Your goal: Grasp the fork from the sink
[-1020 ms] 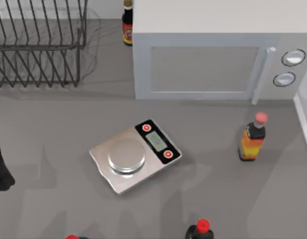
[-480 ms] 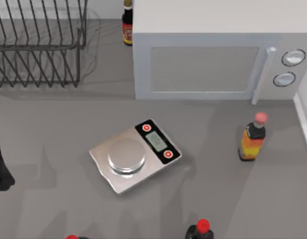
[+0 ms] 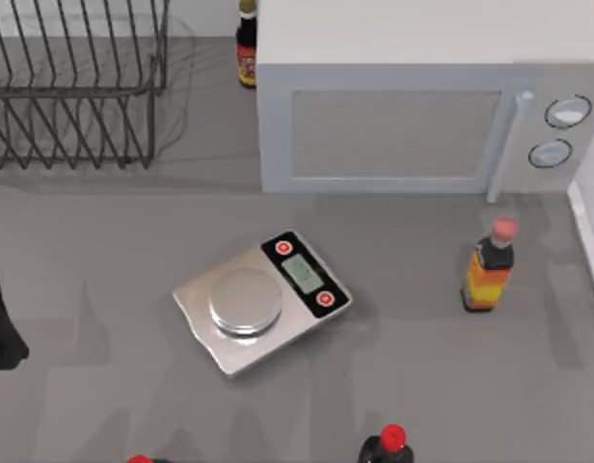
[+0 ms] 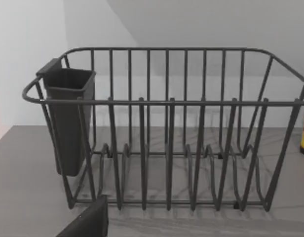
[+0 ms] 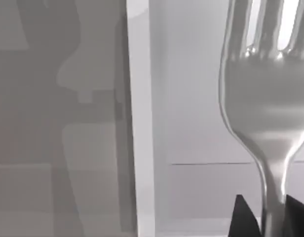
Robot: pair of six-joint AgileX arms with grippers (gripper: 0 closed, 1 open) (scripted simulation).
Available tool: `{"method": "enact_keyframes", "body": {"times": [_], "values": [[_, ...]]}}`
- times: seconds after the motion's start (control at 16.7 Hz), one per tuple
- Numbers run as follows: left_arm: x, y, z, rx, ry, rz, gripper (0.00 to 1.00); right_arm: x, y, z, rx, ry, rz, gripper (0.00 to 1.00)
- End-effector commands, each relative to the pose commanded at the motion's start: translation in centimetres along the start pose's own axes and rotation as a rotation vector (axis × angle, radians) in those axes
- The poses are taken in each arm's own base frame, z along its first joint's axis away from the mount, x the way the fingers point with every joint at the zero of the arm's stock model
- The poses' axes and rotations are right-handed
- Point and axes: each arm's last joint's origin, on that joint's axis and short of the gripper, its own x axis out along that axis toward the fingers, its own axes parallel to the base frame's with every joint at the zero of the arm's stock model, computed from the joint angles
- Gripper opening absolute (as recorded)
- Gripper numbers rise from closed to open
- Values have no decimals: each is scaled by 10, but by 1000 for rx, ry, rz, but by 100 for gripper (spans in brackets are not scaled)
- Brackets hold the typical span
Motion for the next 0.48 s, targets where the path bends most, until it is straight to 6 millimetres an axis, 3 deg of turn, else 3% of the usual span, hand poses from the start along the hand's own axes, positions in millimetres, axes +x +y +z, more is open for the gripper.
{"method": "enact_keyframes", "body": {"times": [0.24,0.48], "values": [[0,0,0,0,0,0,100,-34,76,-74,-7,3,3,0],[0,0,0,0,0,0,100,-41,116,-143,-21,30,-1,0]]}}
